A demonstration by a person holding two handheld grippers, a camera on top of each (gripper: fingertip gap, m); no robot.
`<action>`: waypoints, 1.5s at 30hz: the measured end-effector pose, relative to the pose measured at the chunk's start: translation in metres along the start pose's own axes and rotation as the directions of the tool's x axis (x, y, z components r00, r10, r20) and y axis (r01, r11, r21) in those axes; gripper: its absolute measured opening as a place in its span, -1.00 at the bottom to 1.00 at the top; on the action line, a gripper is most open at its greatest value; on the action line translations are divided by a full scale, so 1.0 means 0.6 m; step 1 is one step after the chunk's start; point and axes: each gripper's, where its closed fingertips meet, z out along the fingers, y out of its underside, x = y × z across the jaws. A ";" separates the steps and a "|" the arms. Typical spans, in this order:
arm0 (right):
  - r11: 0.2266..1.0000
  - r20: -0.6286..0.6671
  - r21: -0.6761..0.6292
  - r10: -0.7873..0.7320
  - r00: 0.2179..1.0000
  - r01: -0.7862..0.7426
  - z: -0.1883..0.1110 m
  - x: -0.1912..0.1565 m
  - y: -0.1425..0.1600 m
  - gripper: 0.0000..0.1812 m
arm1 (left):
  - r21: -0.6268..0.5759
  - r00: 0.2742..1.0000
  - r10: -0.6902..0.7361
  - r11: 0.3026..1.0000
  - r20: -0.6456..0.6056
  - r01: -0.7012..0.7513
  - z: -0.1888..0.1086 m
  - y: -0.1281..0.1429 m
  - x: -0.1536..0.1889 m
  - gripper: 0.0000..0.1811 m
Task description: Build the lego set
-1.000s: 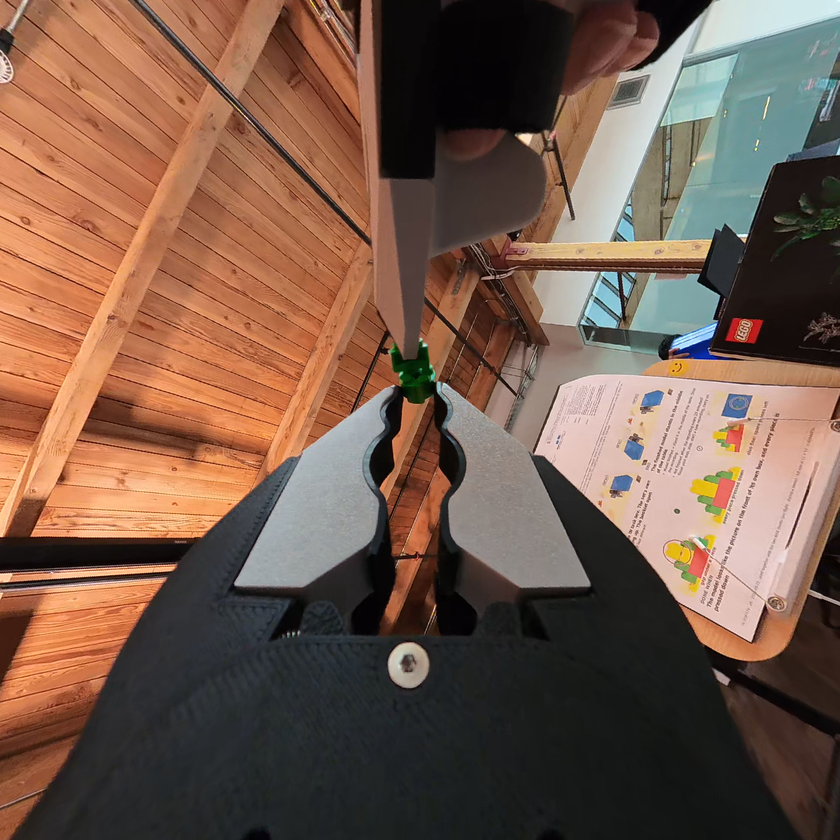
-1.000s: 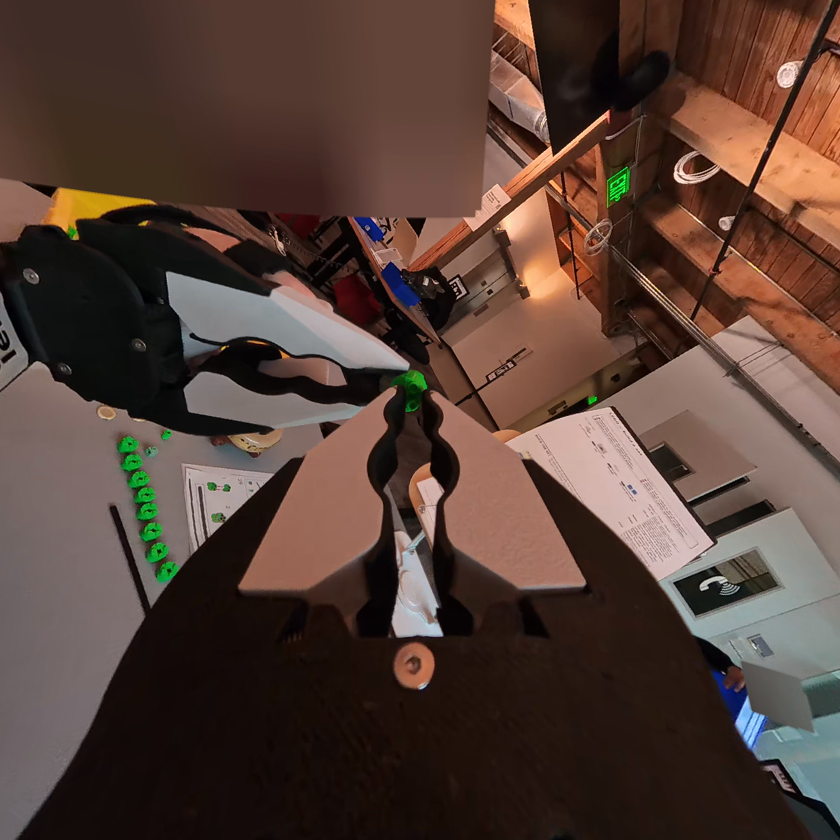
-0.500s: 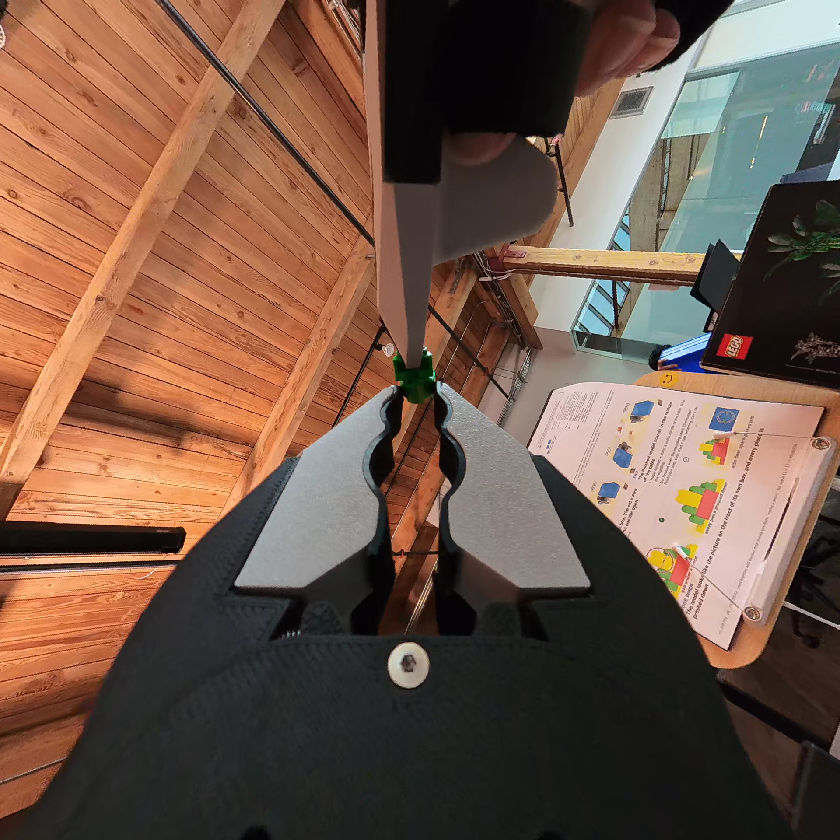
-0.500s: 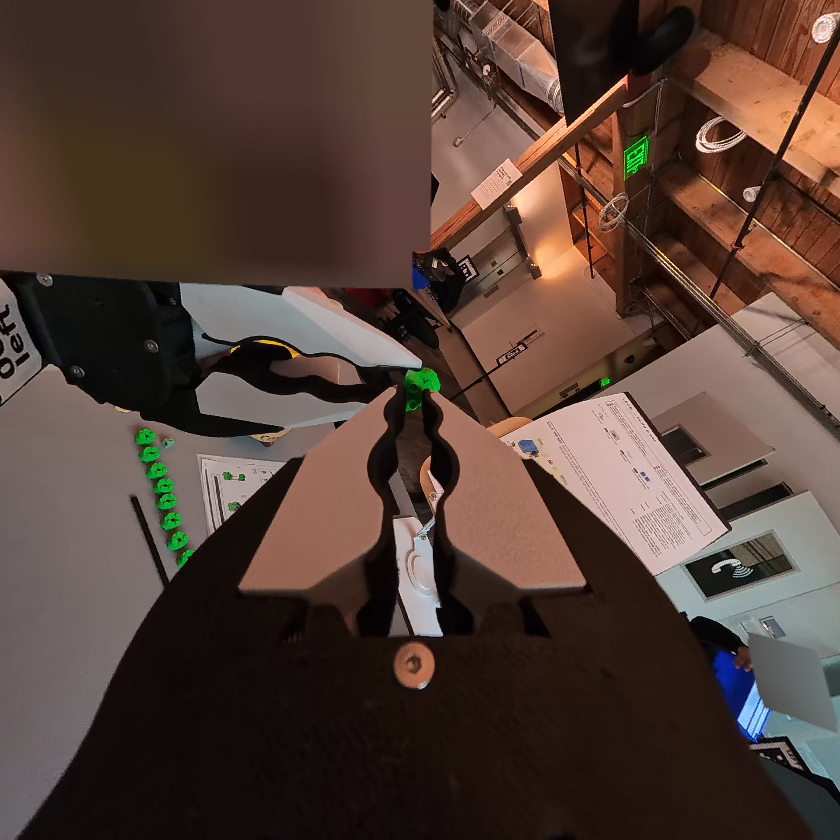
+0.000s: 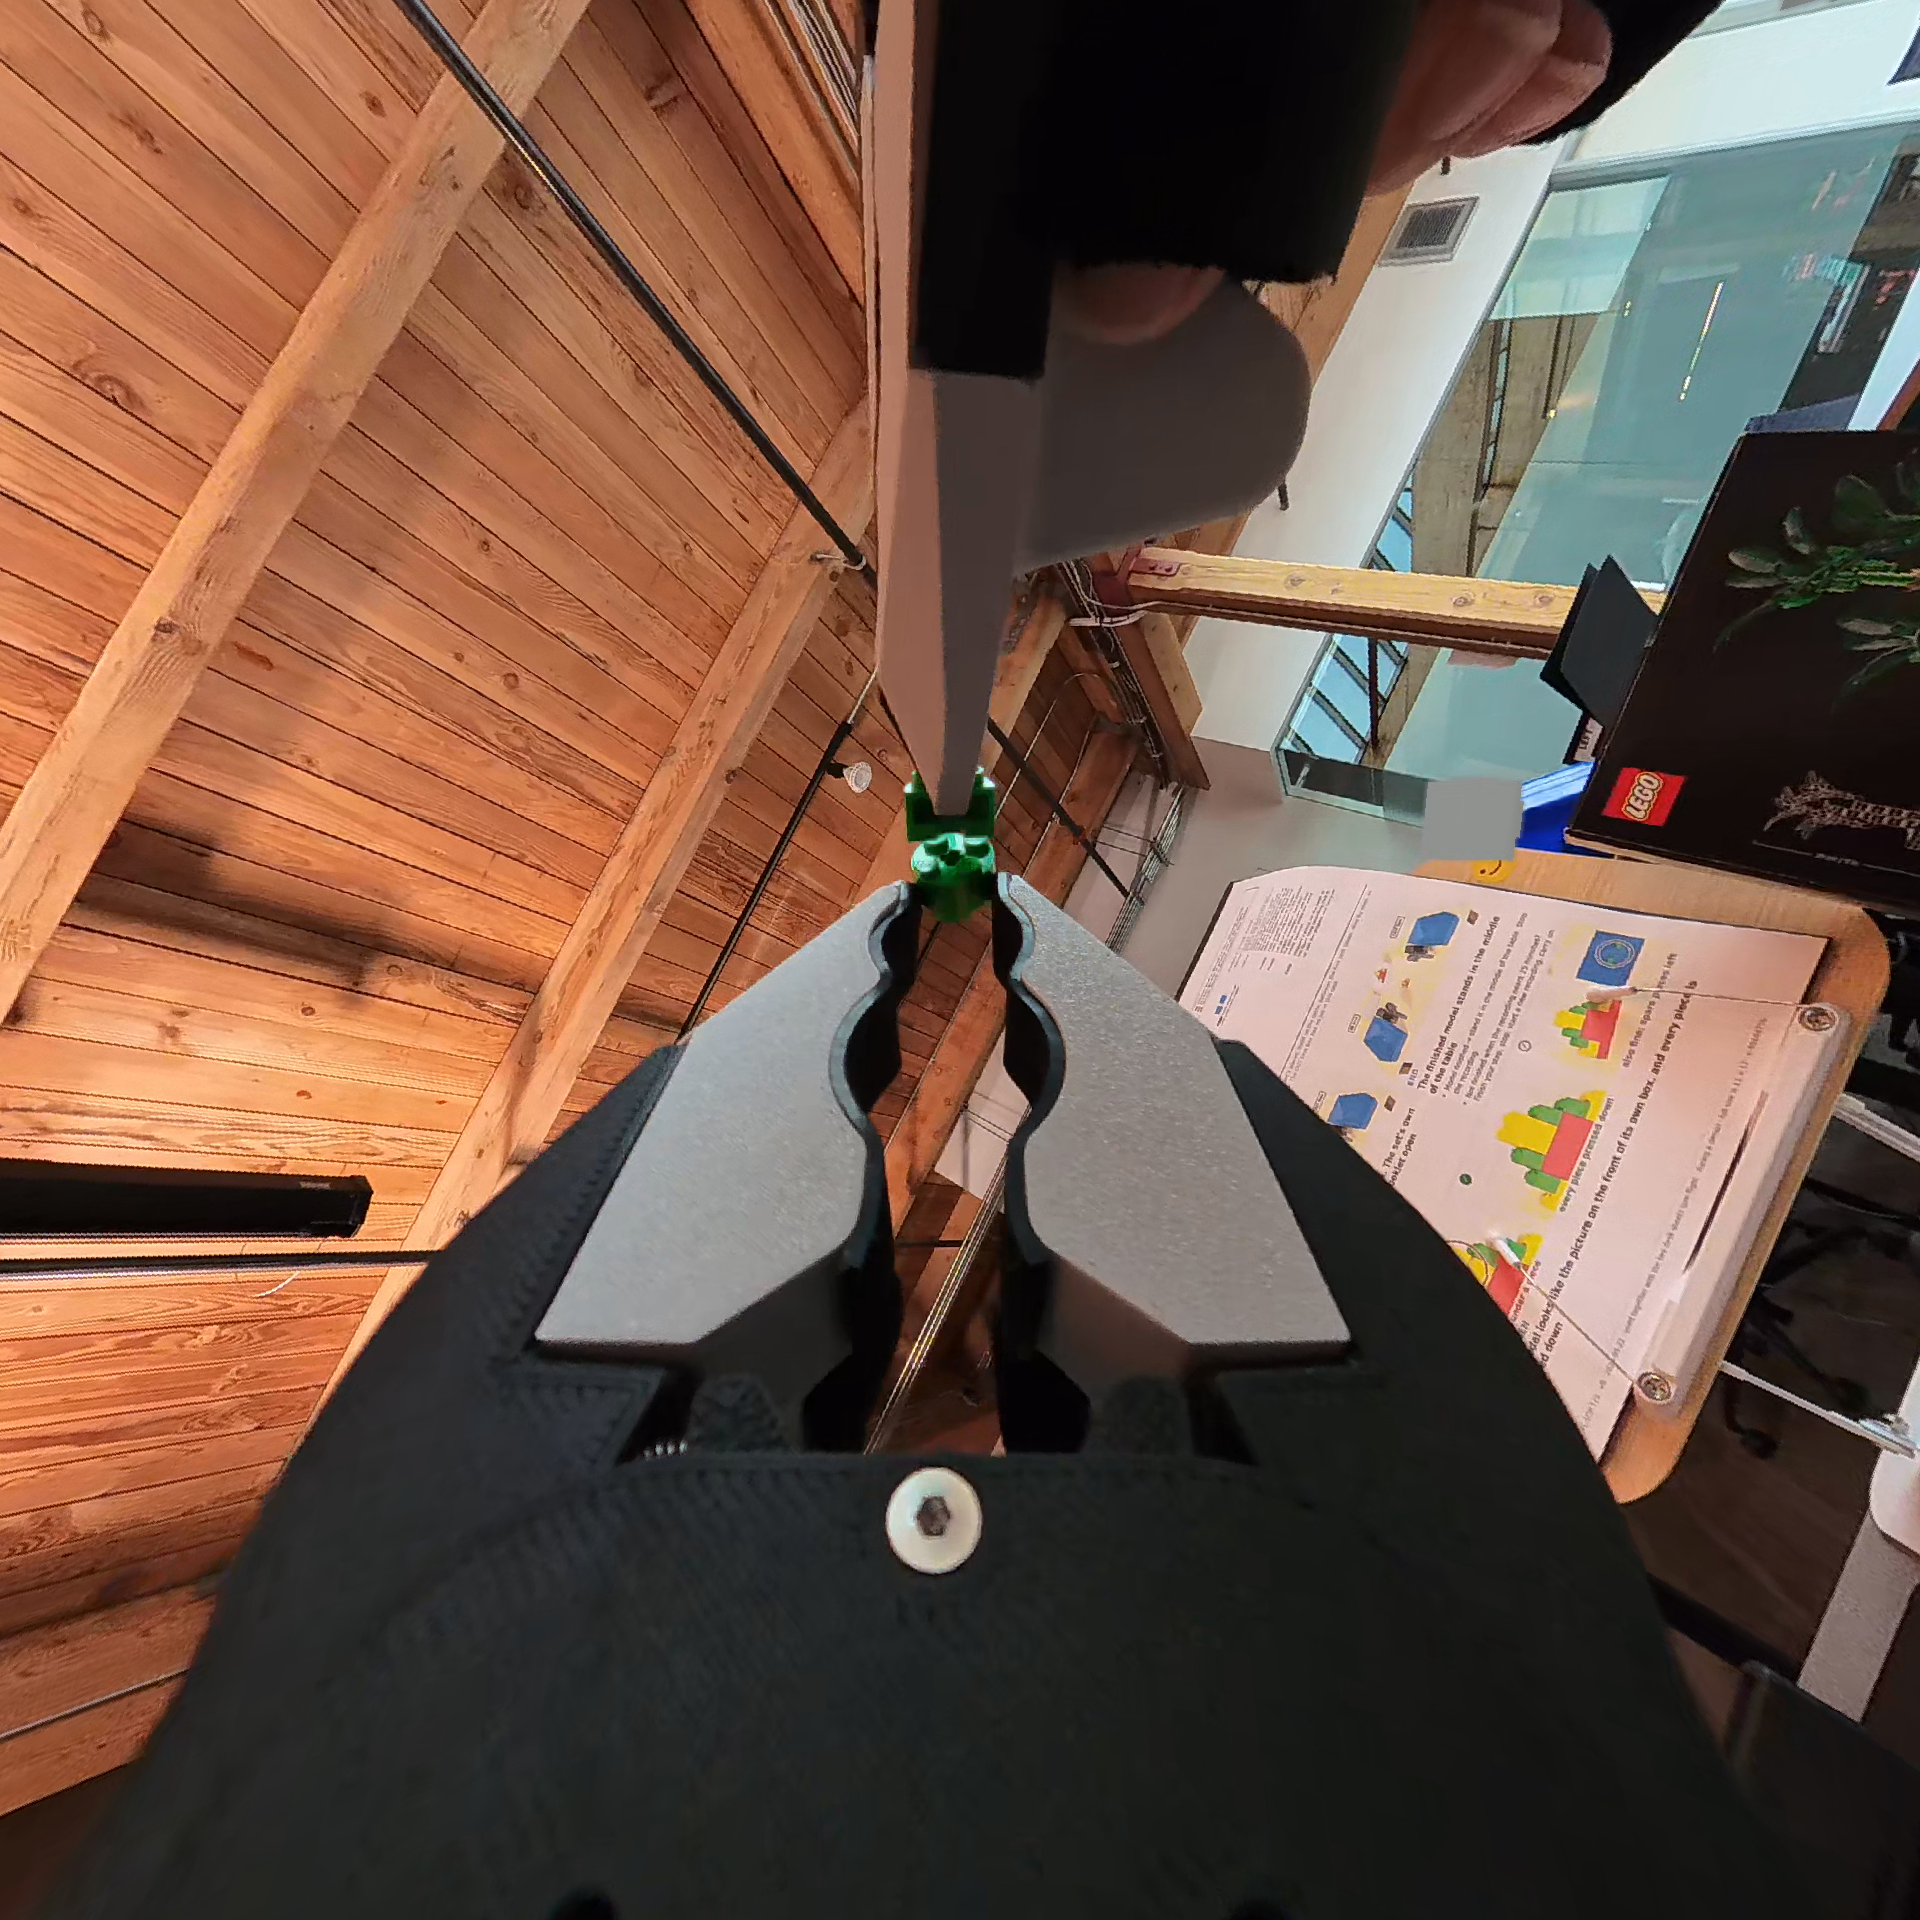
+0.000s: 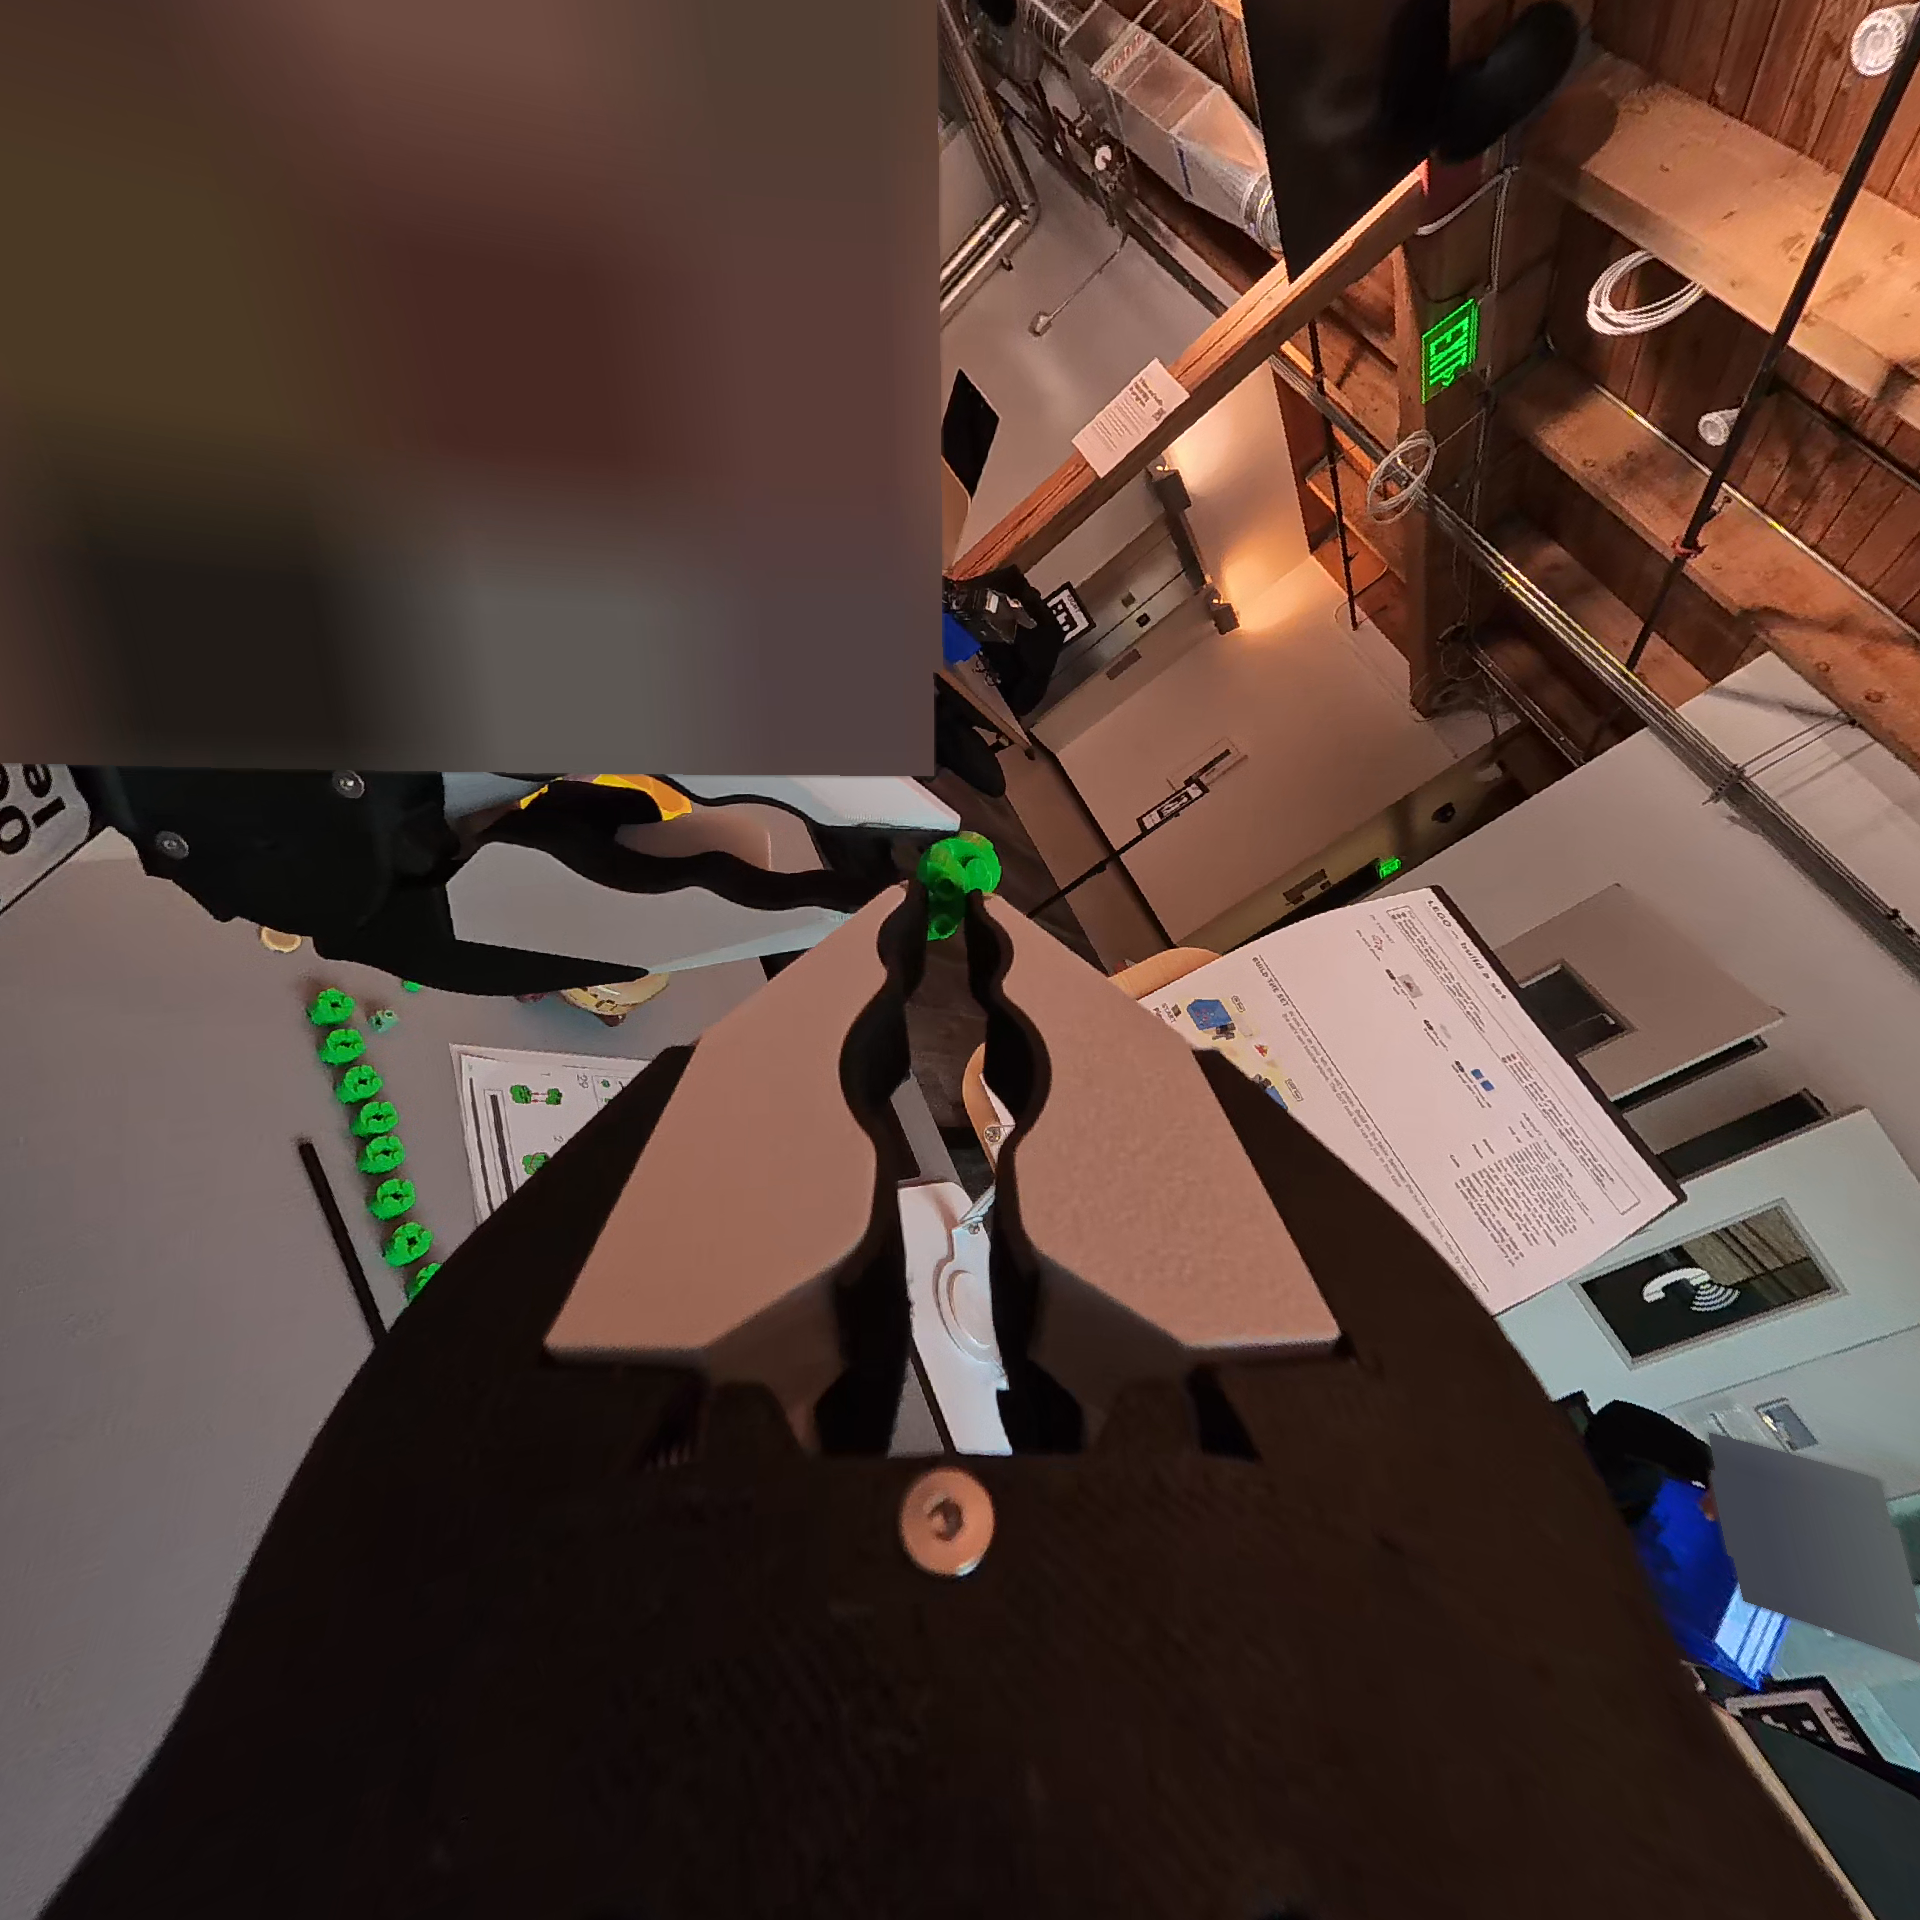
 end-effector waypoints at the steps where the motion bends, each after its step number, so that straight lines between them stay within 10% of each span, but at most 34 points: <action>1: 1.000 -0.002 0.001 -0.004 1.000 0.004 0.000 0.000 0.000 -0.94 | 0.000 1.000 0.000 1.000 0.001 0.000 0.000 0.000 0.000 -0.88; 45: 0.983 0.070 -0.029 0.182 0.981 -0.181 -0.004 0.009 0.021 -0.94 | 0.060 0.999 0.049 0.997 -0.005 -0.048 -0.007 -0.015 0.014 -0.89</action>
